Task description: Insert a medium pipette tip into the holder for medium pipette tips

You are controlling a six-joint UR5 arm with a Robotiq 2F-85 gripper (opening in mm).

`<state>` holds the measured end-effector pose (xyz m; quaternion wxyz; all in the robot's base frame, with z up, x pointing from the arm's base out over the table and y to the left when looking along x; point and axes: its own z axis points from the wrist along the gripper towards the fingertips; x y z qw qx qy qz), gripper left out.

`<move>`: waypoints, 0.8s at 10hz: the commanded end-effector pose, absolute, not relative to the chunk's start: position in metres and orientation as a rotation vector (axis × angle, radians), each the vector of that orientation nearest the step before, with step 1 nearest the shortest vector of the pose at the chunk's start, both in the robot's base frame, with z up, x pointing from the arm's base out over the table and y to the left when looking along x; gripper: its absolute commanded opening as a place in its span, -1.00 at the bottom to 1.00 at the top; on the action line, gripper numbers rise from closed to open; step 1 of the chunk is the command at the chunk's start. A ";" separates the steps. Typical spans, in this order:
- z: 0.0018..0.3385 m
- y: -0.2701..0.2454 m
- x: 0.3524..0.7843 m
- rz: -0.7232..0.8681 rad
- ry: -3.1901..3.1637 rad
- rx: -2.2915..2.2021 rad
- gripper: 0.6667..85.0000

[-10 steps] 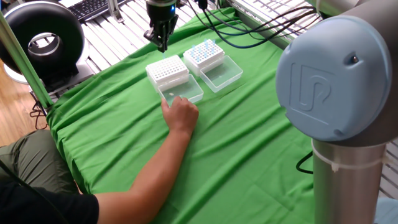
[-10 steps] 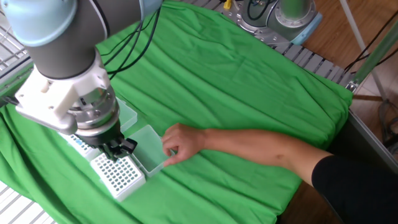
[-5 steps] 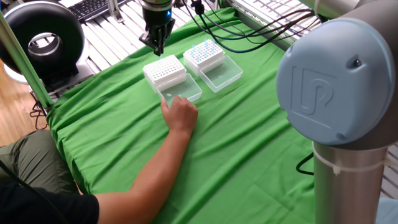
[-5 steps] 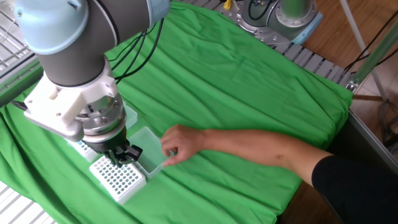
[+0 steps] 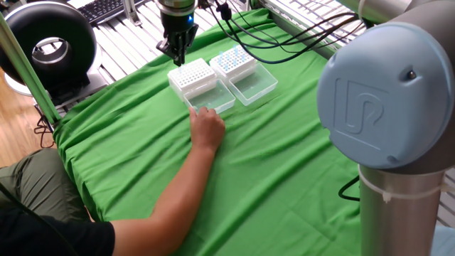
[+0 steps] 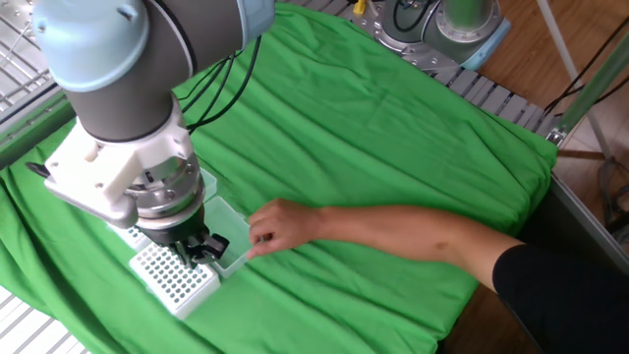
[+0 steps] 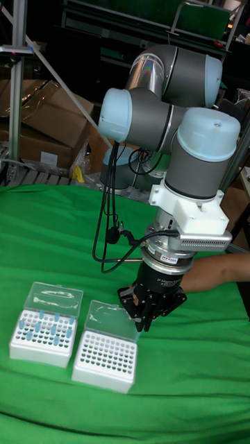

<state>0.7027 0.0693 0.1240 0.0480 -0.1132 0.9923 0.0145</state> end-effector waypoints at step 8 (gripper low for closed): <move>0.116 0.070 0.707 0.048 3.012 -0.333 -0.99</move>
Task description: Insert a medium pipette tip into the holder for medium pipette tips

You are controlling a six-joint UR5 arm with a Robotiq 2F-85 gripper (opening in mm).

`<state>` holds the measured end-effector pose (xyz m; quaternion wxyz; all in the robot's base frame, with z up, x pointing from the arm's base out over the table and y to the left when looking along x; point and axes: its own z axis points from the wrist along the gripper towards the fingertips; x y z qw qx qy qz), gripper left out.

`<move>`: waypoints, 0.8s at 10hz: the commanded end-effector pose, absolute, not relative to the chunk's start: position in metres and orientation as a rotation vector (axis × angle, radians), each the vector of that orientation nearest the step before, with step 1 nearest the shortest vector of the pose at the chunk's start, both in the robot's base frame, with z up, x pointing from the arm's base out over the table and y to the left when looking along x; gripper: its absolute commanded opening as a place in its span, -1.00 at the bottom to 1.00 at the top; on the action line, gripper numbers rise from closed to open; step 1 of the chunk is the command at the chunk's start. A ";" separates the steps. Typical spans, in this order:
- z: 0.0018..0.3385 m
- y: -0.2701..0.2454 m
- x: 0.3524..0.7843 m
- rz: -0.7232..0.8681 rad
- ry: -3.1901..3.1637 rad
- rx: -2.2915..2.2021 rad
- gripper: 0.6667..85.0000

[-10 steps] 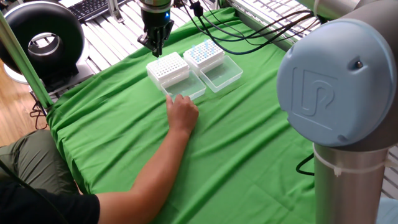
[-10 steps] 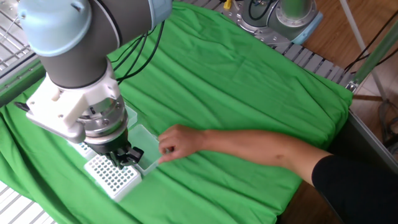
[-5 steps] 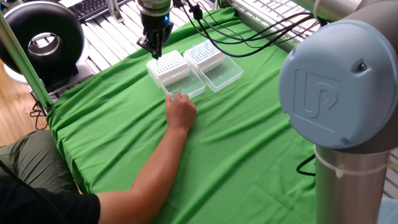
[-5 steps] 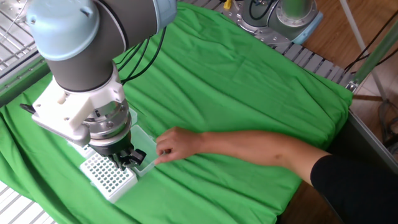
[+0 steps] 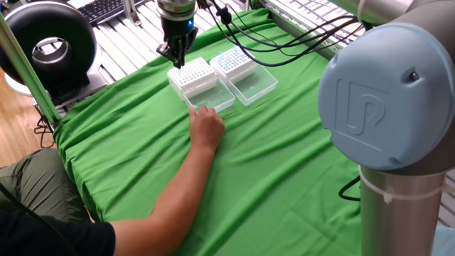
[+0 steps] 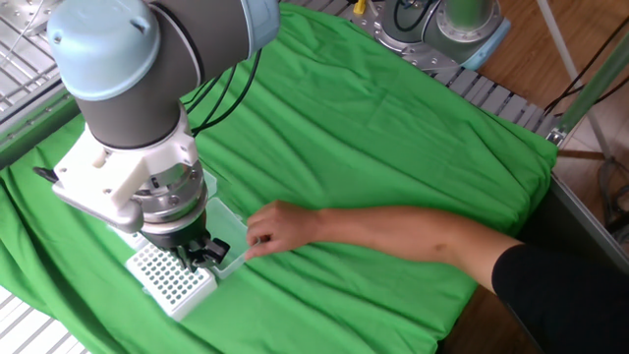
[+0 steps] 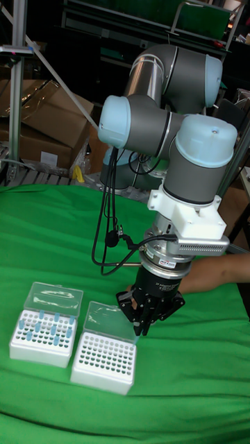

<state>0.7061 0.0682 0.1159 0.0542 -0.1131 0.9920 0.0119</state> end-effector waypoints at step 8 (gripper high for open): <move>0.113 0.069 0.707 0.043 3.010 -0.338 -0.99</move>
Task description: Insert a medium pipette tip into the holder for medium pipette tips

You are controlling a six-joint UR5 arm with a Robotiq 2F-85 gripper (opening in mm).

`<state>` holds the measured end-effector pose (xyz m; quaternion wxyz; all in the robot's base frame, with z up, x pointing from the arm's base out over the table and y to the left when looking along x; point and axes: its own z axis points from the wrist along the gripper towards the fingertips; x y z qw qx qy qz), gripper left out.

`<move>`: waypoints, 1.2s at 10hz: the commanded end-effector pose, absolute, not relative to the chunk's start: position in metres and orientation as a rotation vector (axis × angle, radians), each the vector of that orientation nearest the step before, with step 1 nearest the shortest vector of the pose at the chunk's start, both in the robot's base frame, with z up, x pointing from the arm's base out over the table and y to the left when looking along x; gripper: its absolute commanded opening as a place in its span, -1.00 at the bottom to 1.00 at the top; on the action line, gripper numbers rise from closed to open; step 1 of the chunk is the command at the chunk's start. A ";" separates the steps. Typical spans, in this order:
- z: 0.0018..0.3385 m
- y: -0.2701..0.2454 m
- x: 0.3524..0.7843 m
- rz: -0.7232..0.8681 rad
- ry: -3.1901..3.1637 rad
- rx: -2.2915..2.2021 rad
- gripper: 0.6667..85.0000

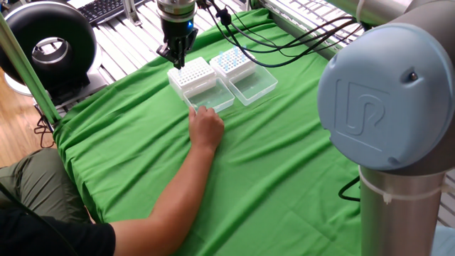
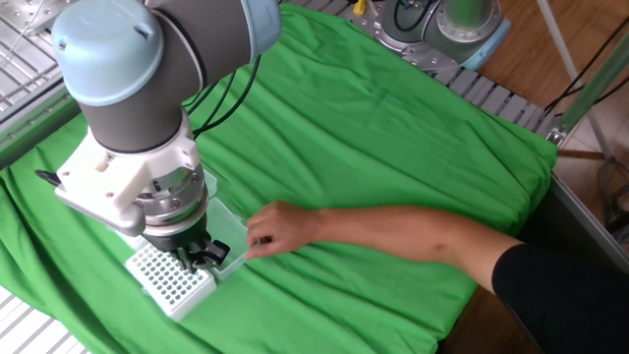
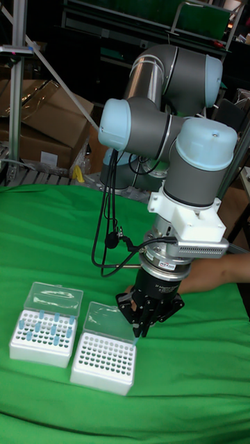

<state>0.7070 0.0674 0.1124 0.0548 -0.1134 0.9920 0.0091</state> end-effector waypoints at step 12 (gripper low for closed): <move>0.100 0.066 0.689 0.086 3.048 -0.476 -0.35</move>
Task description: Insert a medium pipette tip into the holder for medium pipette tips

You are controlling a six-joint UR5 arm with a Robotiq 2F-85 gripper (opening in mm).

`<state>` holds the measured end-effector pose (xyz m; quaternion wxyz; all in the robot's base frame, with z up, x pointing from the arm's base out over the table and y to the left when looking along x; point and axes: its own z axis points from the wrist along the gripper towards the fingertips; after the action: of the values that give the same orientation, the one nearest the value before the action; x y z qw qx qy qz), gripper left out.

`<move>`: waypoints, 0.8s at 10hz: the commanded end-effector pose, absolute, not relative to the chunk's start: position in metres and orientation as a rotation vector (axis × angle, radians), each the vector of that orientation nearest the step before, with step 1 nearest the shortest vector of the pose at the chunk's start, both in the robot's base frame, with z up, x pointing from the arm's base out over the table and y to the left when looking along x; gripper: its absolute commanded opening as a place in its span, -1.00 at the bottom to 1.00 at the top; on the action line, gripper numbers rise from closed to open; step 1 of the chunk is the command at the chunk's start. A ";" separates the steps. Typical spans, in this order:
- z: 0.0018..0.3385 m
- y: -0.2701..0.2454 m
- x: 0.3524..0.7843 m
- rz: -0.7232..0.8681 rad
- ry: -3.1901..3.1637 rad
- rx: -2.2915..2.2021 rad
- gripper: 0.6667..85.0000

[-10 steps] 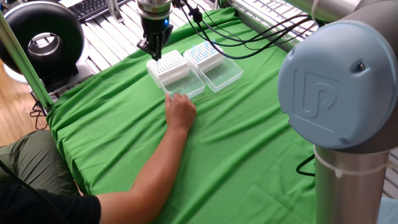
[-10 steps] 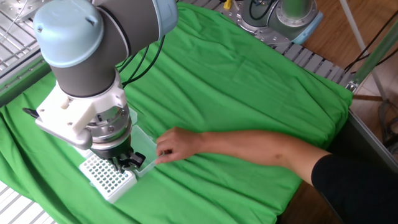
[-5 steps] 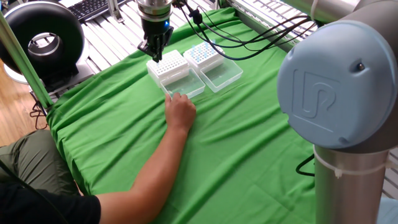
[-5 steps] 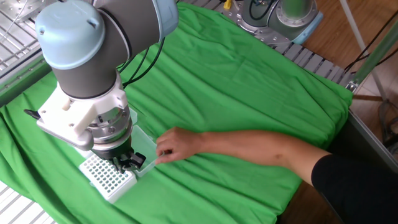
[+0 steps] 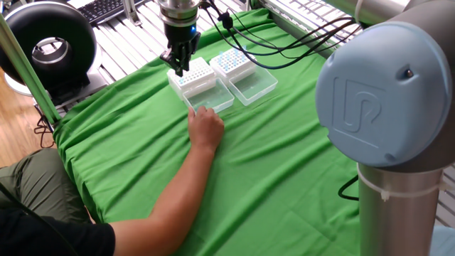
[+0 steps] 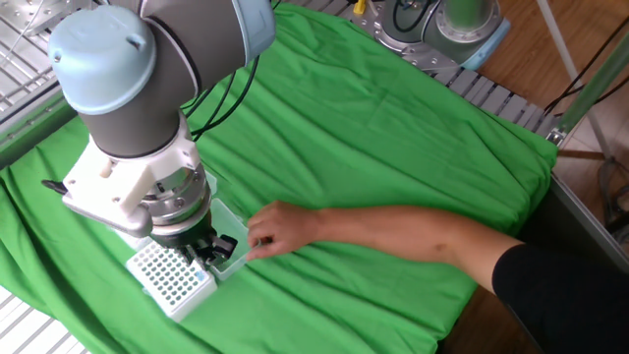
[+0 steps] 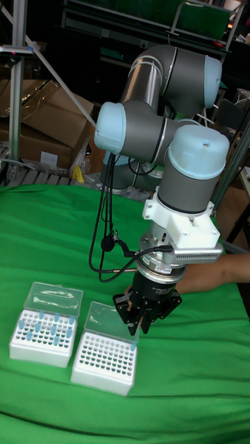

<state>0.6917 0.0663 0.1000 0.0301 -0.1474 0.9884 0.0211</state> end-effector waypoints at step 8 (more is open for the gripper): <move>0.080 -0.019 0.676 -0.029 3.014 -0.657 -0.39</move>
<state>0.6828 0.0040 0.0846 0.0293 -0.2067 0.9780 -0.0053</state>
